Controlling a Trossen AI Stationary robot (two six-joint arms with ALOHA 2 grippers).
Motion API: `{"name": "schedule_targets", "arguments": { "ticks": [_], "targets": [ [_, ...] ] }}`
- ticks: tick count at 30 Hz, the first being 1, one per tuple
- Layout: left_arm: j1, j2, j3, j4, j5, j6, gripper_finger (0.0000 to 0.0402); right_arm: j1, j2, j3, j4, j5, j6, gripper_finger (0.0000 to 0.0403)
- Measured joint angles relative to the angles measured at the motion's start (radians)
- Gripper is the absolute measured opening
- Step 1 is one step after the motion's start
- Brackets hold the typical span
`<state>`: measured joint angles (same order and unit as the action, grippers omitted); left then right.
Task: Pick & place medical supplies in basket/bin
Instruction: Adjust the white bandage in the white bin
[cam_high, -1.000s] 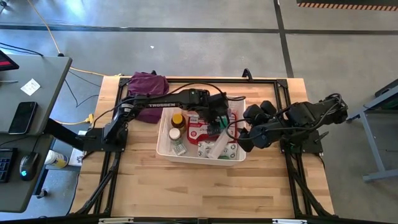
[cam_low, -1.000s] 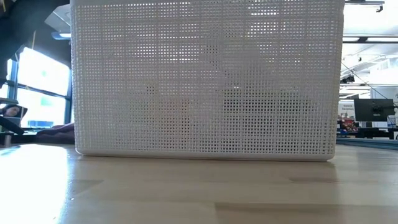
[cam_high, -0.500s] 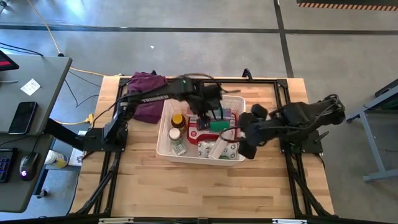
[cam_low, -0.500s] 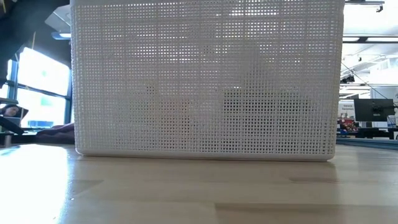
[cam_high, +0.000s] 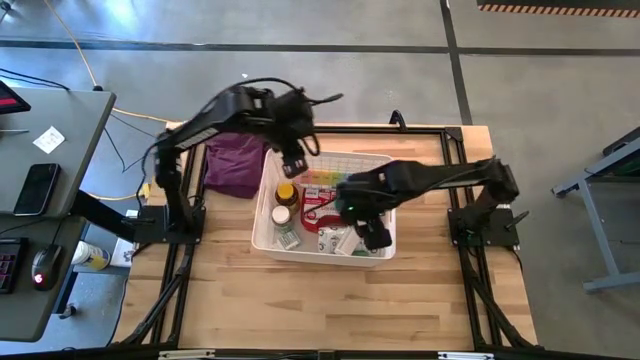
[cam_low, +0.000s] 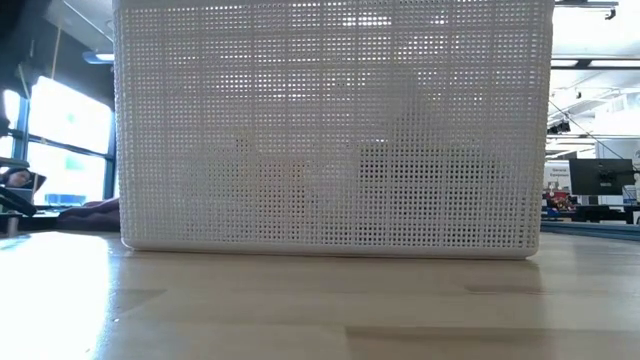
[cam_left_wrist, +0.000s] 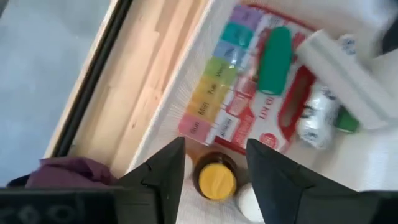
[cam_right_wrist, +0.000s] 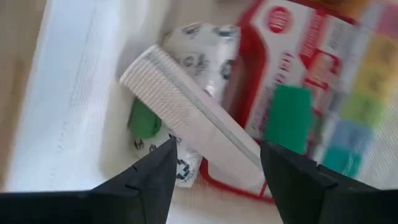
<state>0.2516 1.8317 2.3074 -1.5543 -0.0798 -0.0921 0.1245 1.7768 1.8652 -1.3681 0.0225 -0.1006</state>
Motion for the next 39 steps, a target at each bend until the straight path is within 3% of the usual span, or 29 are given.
{"name": "schedule_targets", "arguments": {
  "ticks": [6, 16, 32, 39],
  "targets": [
    [-0.011, -0.109, 0.0, -0.018, -0.038, -0.083, 0.0194, -0.021, 0.082, 0.0, 0.023, -0.055, -0.258, 0.0231],
    [-0.038, -0.25, 0.0, -0.018, -0.124, -0.204, 0.0193, -0.069, 0.179, 0.0, 0.089, -0.104, -0.466, 0.0283],
    [-0.038, -0.292, 0.001, -0.017, -0.112, -0.257, 0.0184, -0.119, 0.251, -0.014, 0.125, -0.189, -0.444, 0.0259],
    [-0.038, -0.292, 0.001, -0.017, -0.112, -0.257, 0.0182, -0.154, 0.252, -0.018, 0.164, -0.187, -0.217, 0.0247]
  ]
}}
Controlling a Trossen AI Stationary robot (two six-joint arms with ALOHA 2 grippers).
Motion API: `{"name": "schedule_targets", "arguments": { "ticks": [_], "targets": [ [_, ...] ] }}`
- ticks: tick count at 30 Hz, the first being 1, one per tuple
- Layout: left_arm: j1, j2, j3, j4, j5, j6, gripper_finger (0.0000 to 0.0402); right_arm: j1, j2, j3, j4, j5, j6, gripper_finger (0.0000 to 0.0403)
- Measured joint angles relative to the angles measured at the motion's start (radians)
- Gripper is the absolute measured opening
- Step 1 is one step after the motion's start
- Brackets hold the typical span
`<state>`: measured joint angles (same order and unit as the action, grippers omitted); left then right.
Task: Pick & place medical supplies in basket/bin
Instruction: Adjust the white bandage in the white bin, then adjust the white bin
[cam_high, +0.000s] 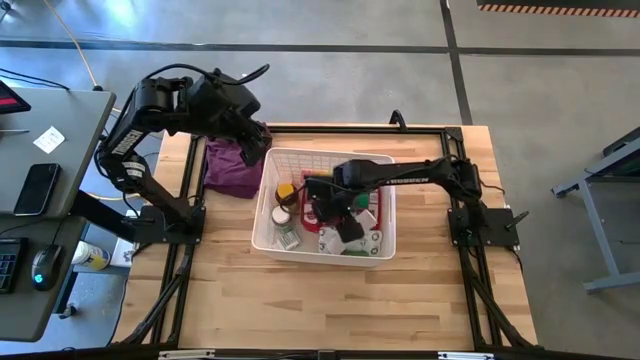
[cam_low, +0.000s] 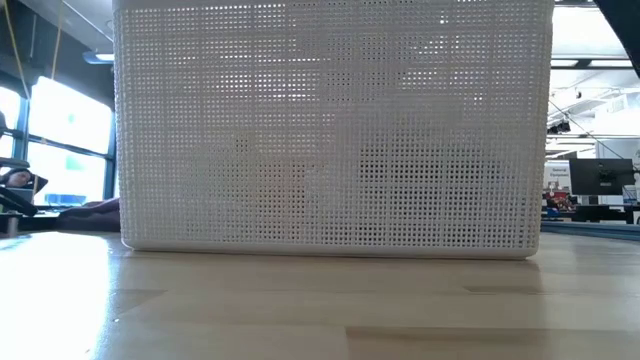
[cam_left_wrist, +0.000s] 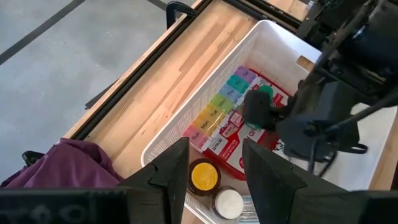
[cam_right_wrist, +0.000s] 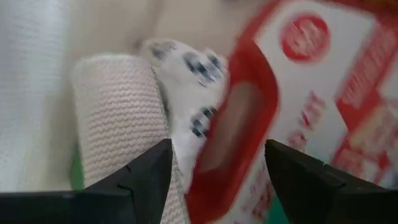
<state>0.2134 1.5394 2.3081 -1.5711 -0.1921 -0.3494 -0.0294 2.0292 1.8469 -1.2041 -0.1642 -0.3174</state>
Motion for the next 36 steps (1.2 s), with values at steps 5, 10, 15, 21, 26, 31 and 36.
{"name": "schedule_targets", "arguments": {
  "ticks": [5, 10, 15, 21, 26, 31, 36],
  "targets": [
    [0.002, 0.0, 0.0, 0.0, -0.001, 0.004, 0.0177, -0.023, -0.002, 0.001, -0.013, -0.001, 0.155, 0.0222],
    [0.002, 0.0, 0.0, 0.0, -0.005, 0.025, 0.0177, -0.046, -0.009, 0.001, -0.074, -0.003, 0.254, 0.0196],
    [0.002, 0.0, 0.0, 0.001, -0.031, 0.03, 0.0175, -0.076, -0.058, 0.002, -0.092, 0.05, 0.313, 0.0174],
    [0.002, 0.0, 0.0, 0.003, -0.032, 0.027, 0.0172, -0.115, -0.175, 0.003, -0.067, 0.038, 0.294, 0.0157],
    [0.002, 0.0, 0.0, 0.011, -0.031, 0.022, 0.0172, -0.121, -0.24, 0.003, -0.064, 0.037, 0.331, 0.0153],
    [0.002, 0.0, 0.0, 0.009, -0.031, 0.019, 0.0172, -0.121, -0.312, 0.003, -0.049, 0.057, 0.446, 0.0151],
    [0.002, -0.008, -0.001, 0.0, -0.022, -0.015, 0.0172, -0.112, -0.415, 0.003, -0.057, 0.156, 0.616, 0.014]
  ]
}}
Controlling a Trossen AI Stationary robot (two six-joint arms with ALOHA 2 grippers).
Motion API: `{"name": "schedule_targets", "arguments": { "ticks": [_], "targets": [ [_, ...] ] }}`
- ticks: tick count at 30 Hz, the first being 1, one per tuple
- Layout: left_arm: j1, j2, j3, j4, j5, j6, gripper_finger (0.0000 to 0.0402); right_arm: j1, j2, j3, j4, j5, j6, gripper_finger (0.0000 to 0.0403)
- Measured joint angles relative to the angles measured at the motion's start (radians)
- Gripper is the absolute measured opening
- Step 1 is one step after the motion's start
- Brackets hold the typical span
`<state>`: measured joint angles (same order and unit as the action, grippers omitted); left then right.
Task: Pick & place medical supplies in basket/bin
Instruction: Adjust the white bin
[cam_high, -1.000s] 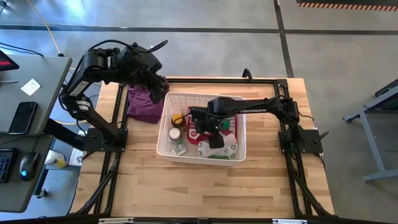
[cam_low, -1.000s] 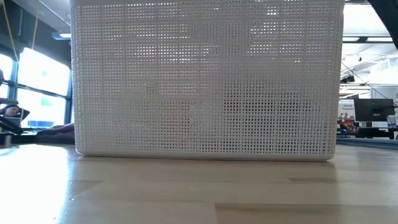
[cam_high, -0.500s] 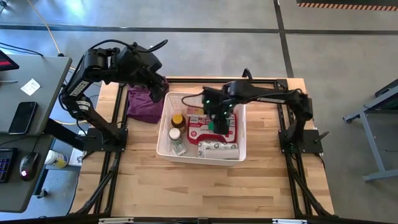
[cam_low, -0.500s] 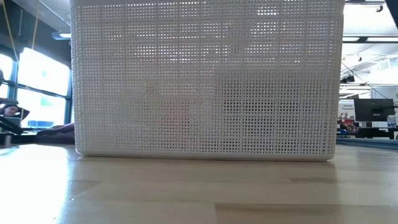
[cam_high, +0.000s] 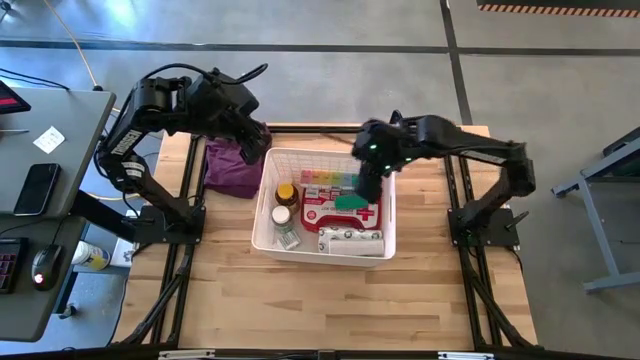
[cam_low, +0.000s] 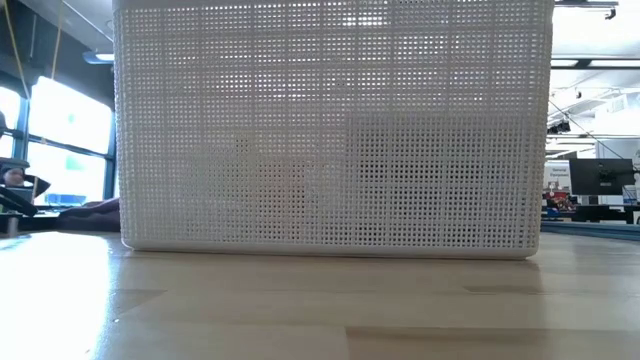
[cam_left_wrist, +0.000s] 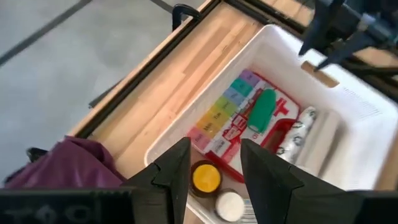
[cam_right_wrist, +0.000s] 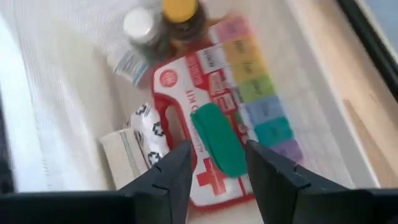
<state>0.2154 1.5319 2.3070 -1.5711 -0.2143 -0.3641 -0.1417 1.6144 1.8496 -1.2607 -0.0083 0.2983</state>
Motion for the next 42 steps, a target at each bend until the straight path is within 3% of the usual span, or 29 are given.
{"name": "schedule_targets", "arguments": {
  "ticks": [7, 13, 18, 25, 30, 35, 42],
  "targets": [
    [0.0, -0.004, 0.0, 0.0, 0.045, -0.066, 0.0172, 0.0, -0.117, 0.001, -0.139, 0.142, 0.169, 0.0141],
    [0.0, 0.01, 0.002, 0.0, 0.027, -0.01, 0.0172, -0.003, -0.154, 0.001, -0.182, 0.257, 0.065, 0.0142],
    [-0.009, 0.009, 0.0, 0.0, 0.074, -0.021, 0.0172, -0.007, -0.141, 0.001, -0.165, 0.227, 0.048, 0.0142],
    [-0.04, -0.031, -0.097, 0.001, 0.023, -0.099, 0.0172, -0.001, -0.136, -0.016, -0.301, 0.196, 0.193, 0.0142],
    [-0.039, -0.087, -0.263, -0.002, 0.021, -0.135, 0.0172, -0.003, -0.173, -0.11, -0.242, 0.125, 0.266, 0.0142],
    [-0.04, -0.145, -0.415, -0.002, 0.101, -0.23, 0.0172, 0.008, -0.21, -0.237, -0.24, 0.012, 0.434, 0.0142],
    [-0.043, -0.193, -0.508, 0.0, 0.157, -0.316, 0.0172, 0.064, -0.307, -0.41, -0.122, -0.053, 0.547, 0.0143]
  ]
}}
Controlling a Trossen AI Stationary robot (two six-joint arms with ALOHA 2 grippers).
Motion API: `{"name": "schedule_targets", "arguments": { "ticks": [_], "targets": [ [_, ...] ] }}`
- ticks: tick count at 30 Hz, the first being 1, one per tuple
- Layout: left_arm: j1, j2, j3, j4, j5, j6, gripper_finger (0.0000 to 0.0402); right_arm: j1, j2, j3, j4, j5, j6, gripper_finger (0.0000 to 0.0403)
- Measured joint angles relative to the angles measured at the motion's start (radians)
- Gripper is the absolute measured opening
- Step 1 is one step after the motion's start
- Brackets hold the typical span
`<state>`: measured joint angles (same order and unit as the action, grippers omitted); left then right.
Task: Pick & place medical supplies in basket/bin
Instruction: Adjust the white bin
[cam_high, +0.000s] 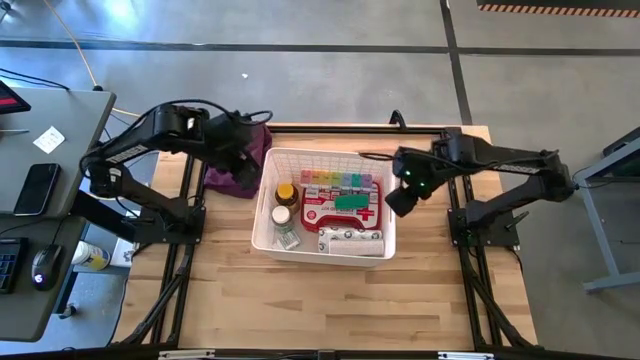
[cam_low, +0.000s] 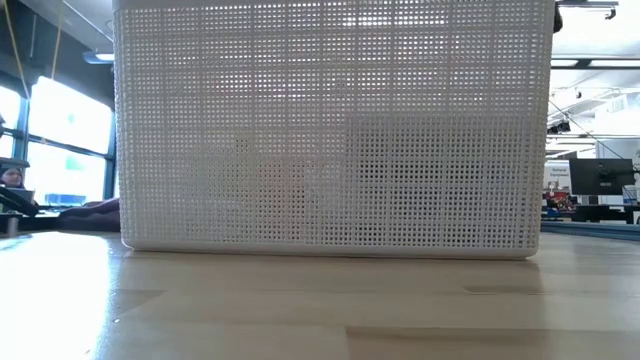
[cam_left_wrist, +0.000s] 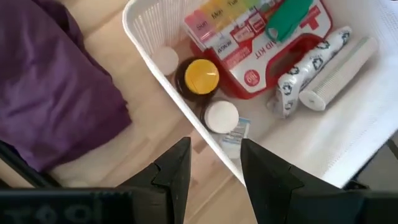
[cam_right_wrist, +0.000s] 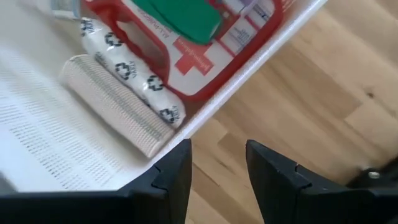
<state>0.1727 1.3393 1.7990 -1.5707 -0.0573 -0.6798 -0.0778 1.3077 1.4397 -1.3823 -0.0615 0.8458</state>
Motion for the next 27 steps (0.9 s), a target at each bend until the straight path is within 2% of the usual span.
{"name": "schedule_targets", "arguments": {
  "ticks": [7, 13, 19, 27],
  "targets": [
    [-0.078, -0.067, -0.096, 0.0, 0.017, -0.032, 0.0172, 0.069, -0.12, -0.101, 0.069, 0.02, 0.134, 0.0142],
    [-0.152, -0.12, -0.283, 0.0, 0.0, -0.015, 0.0172, 0.136, -0.205, -0.151, 0.073, 0.103, 0.204, 0.0142],
    [-0.203, -0.127, -0.43, 0.007, 0.012, 0.013, 0.0172, 0.168, -0.239, -0.169, 0.078, 0.115, 0.211, 0.0142],
    [-0.268, -0.11, -0.543, 0.196, 0.078, 0.014, 0.0172, 0.196, -0.236, -0.17, 0.081, 0.115, 0.195, 0.0142]
  ]
}}
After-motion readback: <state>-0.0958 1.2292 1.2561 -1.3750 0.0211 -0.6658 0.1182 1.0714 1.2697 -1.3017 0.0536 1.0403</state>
